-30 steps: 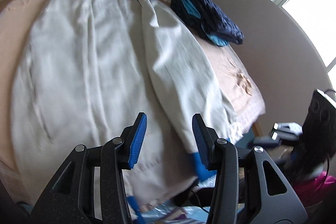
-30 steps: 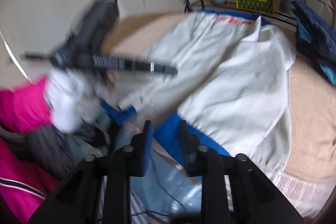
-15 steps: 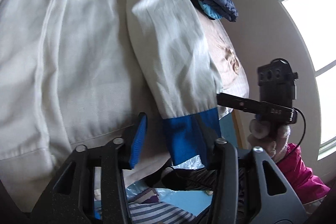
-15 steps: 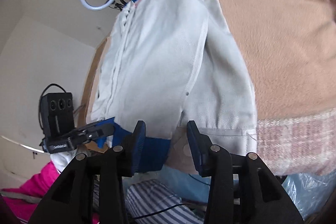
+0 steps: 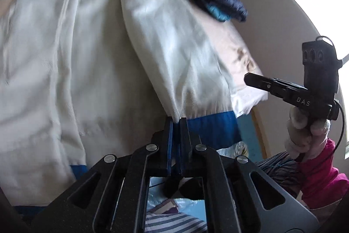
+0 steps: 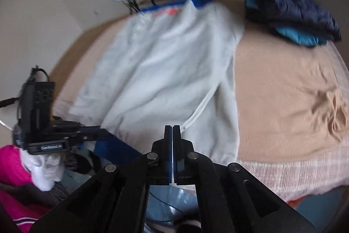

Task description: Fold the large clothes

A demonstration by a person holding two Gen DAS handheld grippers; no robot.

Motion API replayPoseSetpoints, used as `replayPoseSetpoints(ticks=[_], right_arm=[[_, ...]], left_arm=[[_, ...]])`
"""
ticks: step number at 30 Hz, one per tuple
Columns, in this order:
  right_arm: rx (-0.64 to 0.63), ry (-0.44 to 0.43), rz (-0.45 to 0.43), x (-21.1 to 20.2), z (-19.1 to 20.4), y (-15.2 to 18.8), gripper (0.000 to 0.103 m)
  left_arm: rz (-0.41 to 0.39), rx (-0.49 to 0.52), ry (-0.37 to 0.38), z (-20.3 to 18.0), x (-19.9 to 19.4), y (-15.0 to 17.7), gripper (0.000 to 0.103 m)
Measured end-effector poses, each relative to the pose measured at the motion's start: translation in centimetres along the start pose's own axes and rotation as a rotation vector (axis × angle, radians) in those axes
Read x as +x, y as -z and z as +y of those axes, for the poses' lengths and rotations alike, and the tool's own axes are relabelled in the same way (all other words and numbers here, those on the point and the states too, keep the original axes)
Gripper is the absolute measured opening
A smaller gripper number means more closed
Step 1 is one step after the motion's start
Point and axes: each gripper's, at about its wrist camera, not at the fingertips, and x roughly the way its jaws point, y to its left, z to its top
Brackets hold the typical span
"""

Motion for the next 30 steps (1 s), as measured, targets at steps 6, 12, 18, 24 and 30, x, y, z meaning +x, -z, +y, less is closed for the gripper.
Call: replayPoseSetpoints(ticks=[6, 12, 18, 24, 30], right_arm=[[0.093, -0.090, 0.038, 1.3, -2.8, -0.1, 0.000], [0.269, -0.200, 0.078, 2.3, -6.6, 0.2, 0.024], [0.308, -0.286, 0.116, 5.7, -6.0, 0.0, 0.006], [0.185, -0.183, 0.025, 2.4, -3.6, -2.5, 0.001], [0.163, -0.112, 0.011, 1.0, -4.6, -2.4, 0.001]], left_arm=[[-0.024, 0.014, -0.001, 0.2, -0.9, 0.6, 0.003], [-0.025, 0.008, 0.012, 0.2, -1.1, 0.8, 0.003], [-0.011, 0.008, 0.016, 0.1, -0.5, 0.4, 0.003], [-0.036, -0.013, 0.109, -2.4, -1.4, -0.2, 0.003], [-0.005, 0.092, 0.005, -4.1, 1.9, 0.7, 0.003]])
